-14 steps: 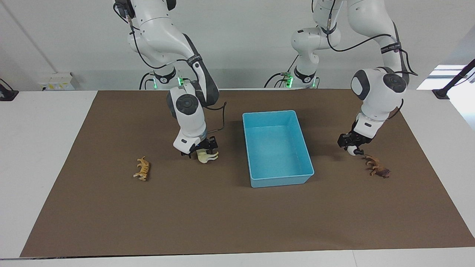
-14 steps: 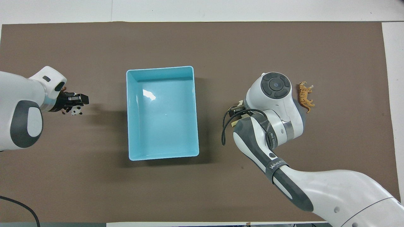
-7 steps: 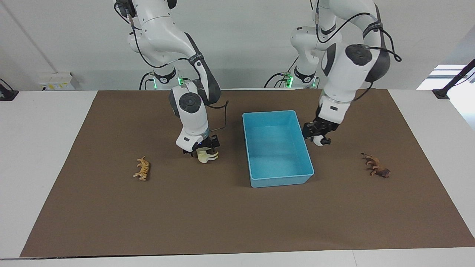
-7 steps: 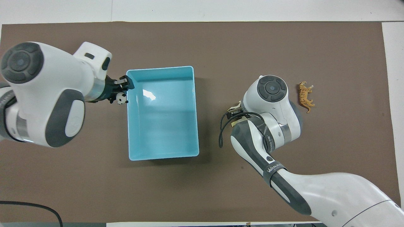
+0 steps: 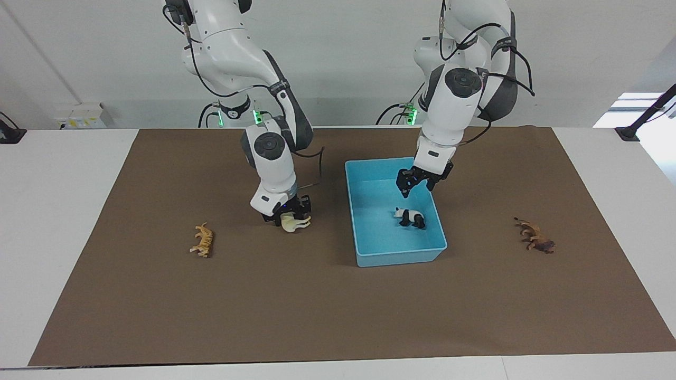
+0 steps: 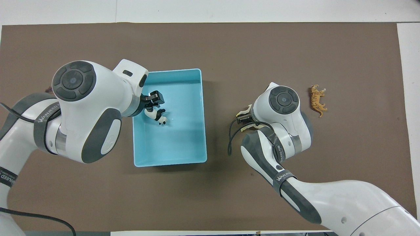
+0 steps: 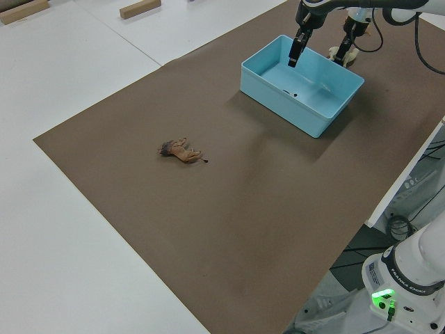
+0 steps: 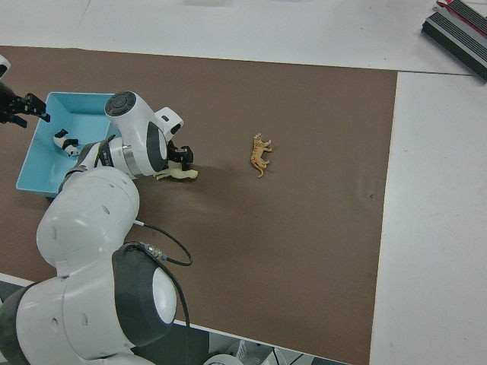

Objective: Put all toys into storage box
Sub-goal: 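Lower the panda into the blue box and open the left gripper, then place the llama in the box while the left gripper returns to the lion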

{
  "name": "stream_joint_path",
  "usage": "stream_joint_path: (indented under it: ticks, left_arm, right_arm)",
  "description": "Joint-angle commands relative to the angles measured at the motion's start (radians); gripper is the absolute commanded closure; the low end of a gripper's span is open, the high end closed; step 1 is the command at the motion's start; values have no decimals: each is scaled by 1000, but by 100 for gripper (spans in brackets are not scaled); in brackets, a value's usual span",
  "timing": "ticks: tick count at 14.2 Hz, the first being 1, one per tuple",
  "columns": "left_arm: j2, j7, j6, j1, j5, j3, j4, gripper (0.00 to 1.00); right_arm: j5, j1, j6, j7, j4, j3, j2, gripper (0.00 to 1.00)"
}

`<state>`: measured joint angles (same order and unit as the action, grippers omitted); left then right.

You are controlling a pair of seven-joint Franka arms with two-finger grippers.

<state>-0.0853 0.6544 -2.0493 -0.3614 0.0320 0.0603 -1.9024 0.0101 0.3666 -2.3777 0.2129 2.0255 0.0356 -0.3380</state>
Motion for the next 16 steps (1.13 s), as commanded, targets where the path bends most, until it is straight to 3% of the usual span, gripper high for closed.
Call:
stream_joint_path:
  ticks: [1,4,6,10,12,15,16]
  left_arm:
    - [51,-4,72,25,-7,-23,-4,0]
    - [55,-42,49,198,-66,-34,-3,0]
    - [44,-167,-64,342,-66,-34,-15,0]
    - [-75,-508,-289,528,-84,-34,-1,0]
    - [-140,-626,-382,555,-86,-34,-1,0]
    - [-206,-633,-462,578,-84,-34,-12,0]
    - [-226,-628,-492,578,-84,-34,-17,0]
  right_arm:
    - [5,-3,-15,25,7,3,25,100]
    - [7,-18,58,58,-75,3,39,100]
    - [14,-6,81,155,-119,6,40,100]
    - [131,20,192,382,-339,47,31,100]
    - [134,125,107,506,-367,50,16,100]
    - [198,205,-35,626,-381,55,-24,100]
    - [220,253,-67,663,-419,53,-71,89]
